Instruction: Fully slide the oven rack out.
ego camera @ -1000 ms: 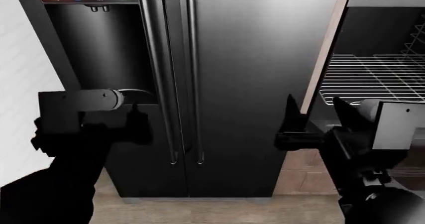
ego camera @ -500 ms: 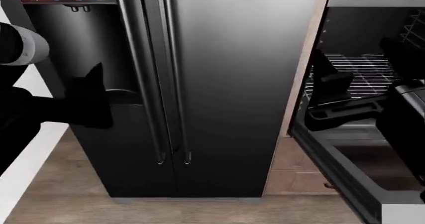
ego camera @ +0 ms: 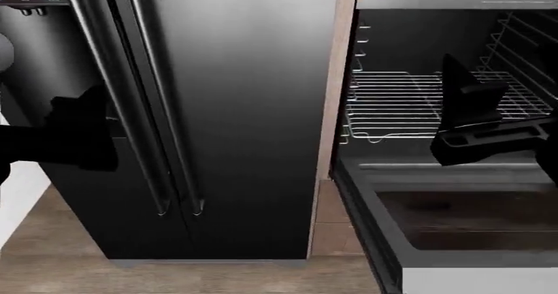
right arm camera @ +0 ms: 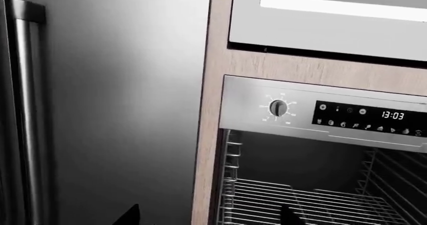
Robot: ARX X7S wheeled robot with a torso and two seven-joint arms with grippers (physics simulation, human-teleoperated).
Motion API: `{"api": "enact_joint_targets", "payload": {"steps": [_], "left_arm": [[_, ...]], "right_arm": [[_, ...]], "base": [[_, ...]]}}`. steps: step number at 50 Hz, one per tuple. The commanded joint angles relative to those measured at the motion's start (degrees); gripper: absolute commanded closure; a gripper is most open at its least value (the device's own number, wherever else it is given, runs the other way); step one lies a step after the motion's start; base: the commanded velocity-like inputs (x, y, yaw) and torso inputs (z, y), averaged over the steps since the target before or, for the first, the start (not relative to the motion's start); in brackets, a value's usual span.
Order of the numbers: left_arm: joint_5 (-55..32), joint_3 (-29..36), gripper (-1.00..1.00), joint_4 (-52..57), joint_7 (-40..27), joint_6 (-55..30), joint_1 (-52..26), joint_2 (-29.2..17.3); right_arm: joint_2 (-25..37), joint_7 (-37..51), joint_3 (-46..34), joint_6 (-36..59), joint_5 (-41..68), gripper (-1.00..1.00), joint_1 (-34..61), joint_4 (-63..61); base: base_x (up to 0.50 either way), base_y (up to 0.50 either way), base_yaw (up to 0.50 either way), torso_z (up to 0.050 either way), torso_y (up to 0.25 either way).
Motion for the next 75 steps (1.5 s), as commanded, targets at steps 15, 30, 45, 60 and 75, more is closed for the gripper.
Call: {"api": "enact_joint_targets", "payload": {"steps": [15, 30, 45, 60, 75], "left_arm": [[1.51, 3.45, -1.00, -0.39, 1.42, 1.69, -1.48, 0.05], [0.91, 4.43, -1.00, 0.62, 1.17, 3.50, -2.55, -0.33], [1.55, 6.41, -1.00, 0.73, 1.26, 4.18, -3.08, -0.25], [1.06, 8.70, -1.00, 0.58, 0.35, 4.86, -6.10, -0.54], [2.83, 9.09, -1.00, 0.79, 1.73, 5.44, -4.51, -1.34]], "right_arm": [[1.30, -1.78, 2.30, -0.70, -1.93, -1.00, -3.91, -0.22], [1.70, -2.33, 2.69, -1.33, -2.34, -1.00, -5.83, -1.04], [2.00, -3.47, 2.99, -1.36, -3.11, -1.00, -7.20, -1.43], [3.47, -2.49, 0.64, -2.36, -2.07, -1.00, -5.09, -1.19], [3.11, -3.60, 1.32, -2.65, -3.19, -1.00, -7.58, -1.99]], "base": [[0.00, -0.50, 0.00, 0.000, 0.000], [0.00, -0.50, 0.00, 0.000, 0.000], [0.00, -0.50, 0.00, 0.000, 0.000], [0.00, -0.50, 0.00, 0.000, 0.000], [0.00, -0.50, 0.00, 0.000, 0.000]]}}
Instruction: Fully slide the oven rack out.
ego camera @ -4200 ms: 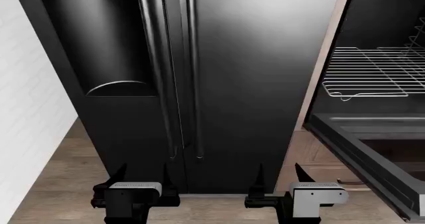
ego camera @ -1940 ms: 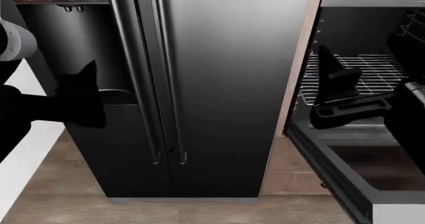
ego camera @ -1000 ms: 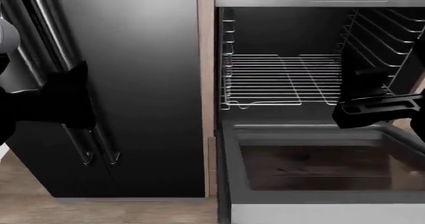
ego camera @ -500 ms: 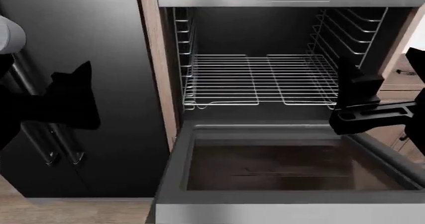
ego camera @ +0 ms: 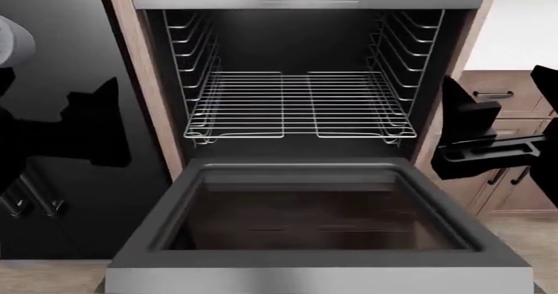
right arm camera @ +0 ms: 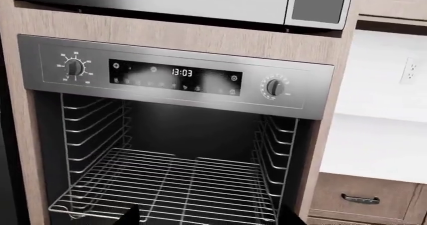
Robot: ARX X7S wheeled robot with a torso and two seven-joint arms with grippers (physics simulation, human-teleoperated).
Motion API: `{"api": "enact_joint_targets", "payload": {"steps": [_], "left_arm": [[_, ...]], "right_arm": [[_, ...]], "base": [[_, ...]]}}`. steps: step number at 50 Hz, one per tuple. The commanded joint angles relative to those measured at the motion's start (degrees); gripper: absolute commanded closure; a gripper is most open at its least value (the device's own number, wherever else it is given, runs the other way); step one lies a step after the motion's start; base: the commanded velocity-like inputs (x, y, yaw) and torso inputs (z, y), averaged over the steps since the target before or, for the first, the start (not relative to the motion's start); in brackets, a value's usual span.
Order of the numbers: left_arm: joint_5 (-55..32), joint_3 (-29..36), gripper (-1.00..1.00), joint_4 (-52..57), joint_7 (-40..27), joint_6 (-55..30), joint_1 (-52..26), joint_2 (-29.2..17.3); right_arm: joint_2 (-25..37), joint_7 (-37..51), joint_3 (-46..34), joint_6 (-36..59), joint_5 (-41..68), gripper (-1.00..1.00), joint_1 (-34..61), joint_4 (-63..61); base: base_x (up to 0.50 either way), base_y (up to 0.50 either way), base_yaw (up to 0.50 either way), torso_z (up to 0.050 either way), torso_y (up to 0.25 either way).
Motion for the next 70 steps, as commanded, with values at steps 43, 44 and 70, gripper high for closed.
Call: {"api": "enact_joint_targets", "payload": {"steps": [43, 44, 70], "left_arm": [[0.49, 0.21, -1.00, 1.51, 2.54, 3.15, 1.06, -3.02], [0.73, 0.08, -1.00, 1.58, 2.77, 3.23, 1.43, -3.08], [-9.71, 5.95, -1.00, -2.93, 0.61, 3.85, -1.66, -5.25]], "right_arm": [[1.31, 0.13, -3.33, -2.55, 0.28, -1.00, 1.04, -0.83], [1.47, 0.07, -3.10, -2.62, 0.28, -1.00, 0.84, -0.85], [6.43, 11.14, -17.74, -13.05, 20.57, -1.00, 16.18, 1.40]], "base": [[0.26, -0.18, 0.00, 0.000, 0.001], [0.50, -0.11, 0.00, 0.000, 0.000], [0.25, -0.04, 0.00, 0.000, 0.003]]}}
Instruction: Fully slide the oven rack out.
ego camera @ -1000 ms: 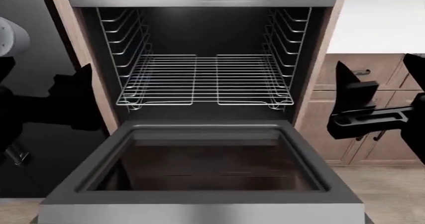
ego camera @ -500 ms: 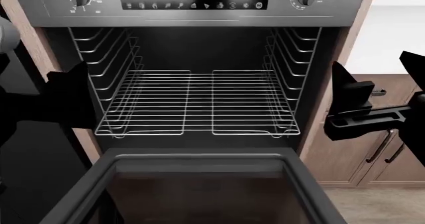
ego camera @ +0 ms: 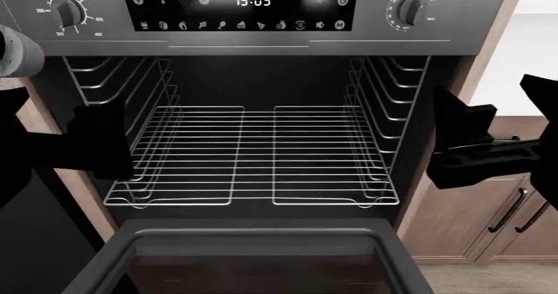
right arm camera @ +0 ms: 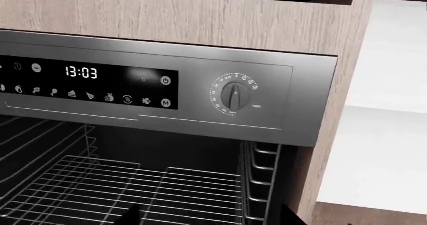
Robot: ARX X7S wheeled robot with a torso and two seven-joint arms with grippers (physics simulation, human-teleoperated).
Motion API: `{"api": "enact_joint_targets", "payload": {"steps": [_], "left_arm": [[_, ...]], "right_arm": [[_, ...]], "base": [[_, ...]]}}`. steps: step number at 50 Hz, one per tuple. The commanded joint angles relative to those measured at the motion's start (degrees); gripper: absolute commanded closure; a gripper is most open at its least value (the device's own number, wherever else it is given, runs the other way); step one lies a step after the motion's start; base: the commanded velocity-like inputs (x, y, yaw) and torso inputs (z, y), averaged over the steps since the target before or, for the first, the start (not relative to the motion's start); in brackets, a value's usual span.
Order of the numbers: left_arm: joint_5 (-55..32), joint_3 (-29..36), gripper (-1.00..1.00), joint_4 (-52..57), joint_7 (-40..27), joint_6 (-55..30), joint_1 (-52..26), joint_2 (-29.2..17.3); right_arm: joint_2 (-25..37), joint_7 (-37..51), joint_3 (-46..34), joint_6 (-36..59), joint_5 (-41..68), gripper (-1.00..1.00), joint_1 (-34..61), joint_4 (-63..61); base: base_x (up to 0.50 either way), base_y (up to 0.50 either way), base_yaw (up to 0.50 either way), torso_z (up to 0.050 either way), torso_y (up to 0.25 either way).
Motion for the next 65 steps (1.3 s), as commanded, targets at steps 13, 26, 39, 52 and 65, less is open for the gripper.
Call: {"api": "enact_joint_targets", "payload": {"steps": [13, 26, 39, 52, 65], "left_arm": [[-15.73, 5.24, -1.00, -1.82, -4.14, 2.86, -5.73, -6.02], [-16.48, 5.84, -1.00, -0.35, -3.49, 4.35, -6.22, -7.01], [-14.81, 7.08, -1.00, -0.37, -2.48, 4.87, -6.00, -6.39], [-16.49, 8.83, -1.00, -1.00, -2.34, 6.09, -6.70, -5.43], [-16.10, 9.07, -1.00, -0.41, -0.97, 7.57, -5.40, -6.16]], "right_arm": [[3.33, 7.35, -22.51, -12.91, 15.76, -1.00, 21.63, -0.56], [6.18, 5.67, -26.20, -14.40, 15.42, -1.00, 24.18, -2.23], [7.91, 2.95, -26.39, -15.73, 13.36, -1.00, 22.35, -2.66], [6.22, 4.69, -28.42, -15.79, 16.90, -1.00, 28.24, 0.41], [7.70, 2.70, -29.09, -16.89, 15.12, -1.00, 26.24, -0.53]], "base": [[0.00, 0.00, 0.00, 0.000, 0.000], [0.00, 0.05, 0.00, 0.000, 0.000], [0.00, 0.30, 0.00, 0.000, 0.000], [0.00, 0.00, 0.00, 0.000, -0.034], [0.00, 0.00, 0.00, 0.000, -0.167]]}}
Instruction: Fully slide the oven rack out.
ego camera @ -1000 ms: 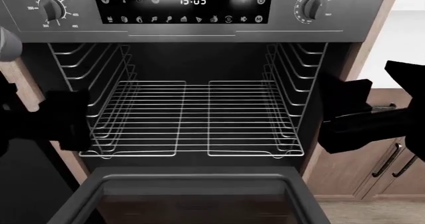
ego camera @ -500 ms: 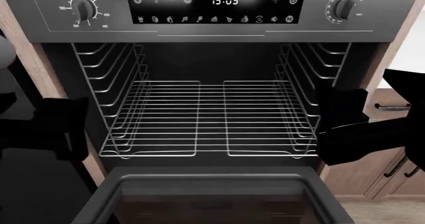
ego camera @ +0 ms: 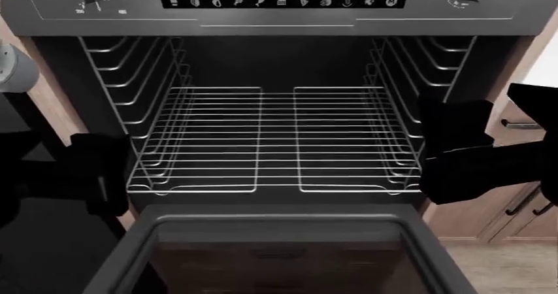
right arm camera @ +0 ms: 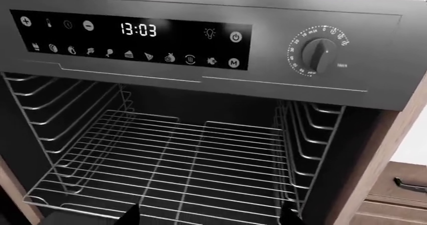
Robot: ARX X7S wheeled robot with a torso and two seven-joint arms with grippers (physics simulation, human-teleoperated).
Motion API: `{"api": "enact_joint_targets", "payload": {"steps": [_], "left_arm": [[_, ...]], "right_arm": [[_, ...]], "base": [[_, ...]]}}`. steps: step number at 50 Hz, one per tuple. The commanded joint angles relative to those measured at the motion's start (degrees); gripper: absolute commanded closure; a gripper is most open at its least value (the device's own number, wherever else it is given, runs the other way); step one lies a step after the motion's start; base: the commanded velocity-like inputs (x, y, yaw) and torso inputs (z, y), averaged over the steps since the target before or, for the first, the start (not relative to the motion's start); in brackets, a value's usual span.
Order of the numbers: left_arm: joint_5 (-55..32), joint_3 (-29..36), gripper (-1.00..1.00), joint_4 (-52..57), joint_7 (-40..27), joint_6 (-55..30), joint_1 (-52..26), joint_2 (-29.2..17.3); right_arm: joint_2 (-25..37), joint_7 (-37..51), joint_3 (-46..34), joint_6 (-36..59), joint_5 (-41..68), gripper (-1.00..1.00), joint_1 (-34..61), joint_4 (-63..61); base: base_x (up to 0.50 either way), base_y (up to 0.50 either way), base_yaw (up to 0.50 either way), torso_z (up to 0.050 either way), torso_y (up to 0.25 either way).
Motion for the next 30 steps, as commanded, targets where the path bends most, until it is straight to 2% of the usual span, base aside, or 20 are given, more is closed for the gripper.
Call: {"api": "enact_joint_targets", "payload": {"steps": [1, 30], "left_arm": [[0.12, 0.61, -1.00, 0.22, 0.81, 1.02, 0.56, -0.11], [1.45, 1.73, -1.00, 0.16, 1.97, 1.75, 0.98, -0.37]], "right_arm": [[0.74, -1.15, -0.86, -0.73, -0.71, -1.00, -0.36, -0.17], [2.63, -4.71, -1.21, -2.50, -4.42, -1.00, -4.71, -1.62]], "base": [[0.00, 0.00, 0.00, 0.000, -0.168], [0.00, 0.00, 0.00, 0.000, -0.168]]}}
